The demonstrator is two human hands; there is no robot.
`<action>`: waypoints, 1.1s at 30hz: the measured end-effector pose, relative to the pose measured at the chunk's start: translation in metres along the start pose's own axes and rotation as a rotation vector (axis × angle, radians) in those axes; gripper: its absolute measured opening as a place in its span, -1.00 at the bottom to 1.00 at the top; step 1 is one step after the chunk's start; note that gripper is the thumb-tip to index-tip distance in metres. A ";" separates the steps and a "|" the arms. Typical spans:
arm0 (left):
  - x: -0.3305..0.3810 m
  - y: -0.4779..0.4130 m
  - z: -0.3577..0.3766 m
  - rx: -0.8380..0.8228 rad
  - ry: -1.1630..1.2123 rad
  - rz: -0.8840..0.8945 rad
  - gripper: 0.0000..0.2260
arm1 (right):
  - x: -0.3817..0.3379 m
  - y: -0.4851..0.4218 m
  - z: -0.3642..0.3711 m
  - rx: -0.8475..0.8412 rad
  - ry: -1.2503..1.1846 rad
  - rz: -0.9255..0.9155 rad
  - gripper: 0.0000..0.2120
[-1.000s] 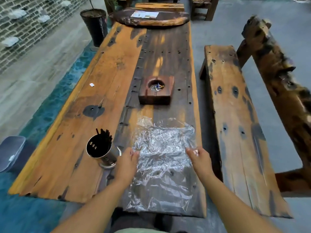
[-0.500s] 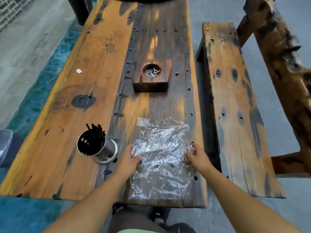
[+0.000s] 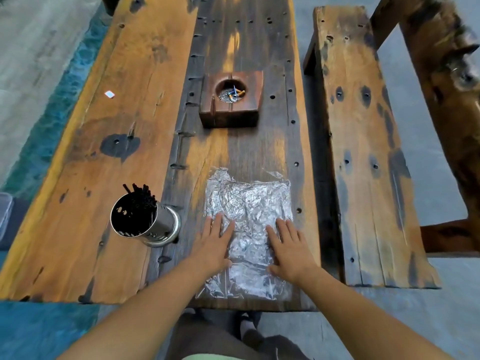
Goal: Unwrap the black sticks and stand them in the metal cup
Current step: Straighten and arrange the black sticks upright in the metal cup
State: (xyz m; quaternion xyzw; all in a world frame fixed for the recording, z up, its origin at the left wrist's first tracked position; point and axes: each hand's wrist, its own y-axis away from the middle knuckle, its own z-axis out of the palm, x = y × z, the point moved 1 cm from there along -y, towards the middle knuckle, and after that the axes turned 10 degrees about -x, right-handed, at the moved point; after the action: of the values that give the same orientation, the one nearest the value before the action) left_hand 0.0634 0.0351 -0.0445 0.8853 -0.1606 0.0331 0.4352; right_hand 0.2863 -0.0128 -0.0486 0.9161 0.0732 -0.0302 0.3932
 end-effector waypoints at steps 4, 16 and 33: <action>-0.021 0.002 0.015 -0.061 -0.035 -0.064 0.05 | 0.011 0.001 0.007 -0.043 -0.021 0.022 0.04; -0.025 0.005 0.011 -0.096 -0.069 -0.091 0.04 | -0.004 -0.001 -0.014 -0.092 0.022 0.102 -0.02; -0.089 0.142 -0.060 0.450 0.466 0.138 -0.90 | -0.106 0.052 -0.097 0.322 -0.657 -0.125 -0.59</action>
State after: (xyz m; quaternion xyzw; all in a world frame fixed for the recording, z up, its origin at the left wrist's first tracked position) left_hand -0.0599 0.0241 0.0831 0.9148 -0.1052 0.2989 0.2507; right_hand 0.1892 0.0105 0.0680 0.9014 -0.0069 -0.3576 0.2440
